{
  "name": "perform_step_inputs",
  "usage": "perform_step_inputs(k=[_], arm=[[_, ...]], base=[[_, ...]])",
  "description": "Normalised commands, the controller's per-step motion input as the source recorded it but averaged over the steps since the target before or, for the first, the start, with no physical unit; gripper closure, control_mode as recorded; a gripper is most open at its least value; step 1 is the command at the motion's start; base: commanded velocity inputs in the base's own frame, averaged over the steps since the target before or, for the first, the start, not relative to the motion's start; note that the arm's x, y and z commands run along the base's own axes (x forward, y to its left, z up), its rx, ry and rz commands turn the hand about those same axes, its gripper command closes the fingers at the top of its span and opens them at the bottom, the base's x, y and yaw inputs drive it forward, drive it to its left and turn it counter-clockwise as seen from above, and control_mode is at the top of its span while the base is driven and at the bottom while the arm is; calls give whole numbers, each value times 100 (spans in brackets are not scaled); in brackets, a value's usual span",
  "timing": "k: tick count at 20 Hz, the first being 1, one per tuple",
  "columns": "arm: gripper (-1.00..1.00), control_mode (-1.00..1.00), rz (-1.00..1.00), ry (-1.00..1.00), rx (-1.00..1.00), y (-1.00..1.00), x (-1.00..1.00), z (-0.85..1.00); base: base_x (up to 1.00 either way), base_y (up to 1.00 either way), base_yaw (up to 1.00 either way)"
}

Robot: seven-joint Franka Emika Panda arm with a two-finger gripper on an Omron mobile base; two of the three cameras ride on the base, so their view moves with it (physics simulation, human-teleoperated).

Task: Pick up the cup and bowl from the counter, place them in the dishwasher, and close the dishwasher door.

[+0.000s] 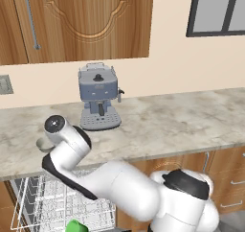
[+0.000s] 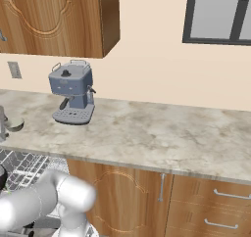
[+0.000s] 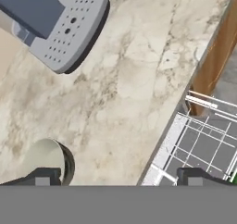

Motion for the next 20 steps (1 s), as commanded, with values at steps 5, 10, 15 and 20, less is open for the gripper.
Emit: perform_step_inputs(k=[5,10,15,20], arm=[[-100,-100,0,6,0,20,41,-44],[-100,-100,0,4,-3,20,42,-28],[-100,-100,0,4,-7,36,39,-30],[-100,-100,0,4,-8,45,33,-28]], base=[[0,0,0],[0,0,0],[0,0,0],[0,0,0]])
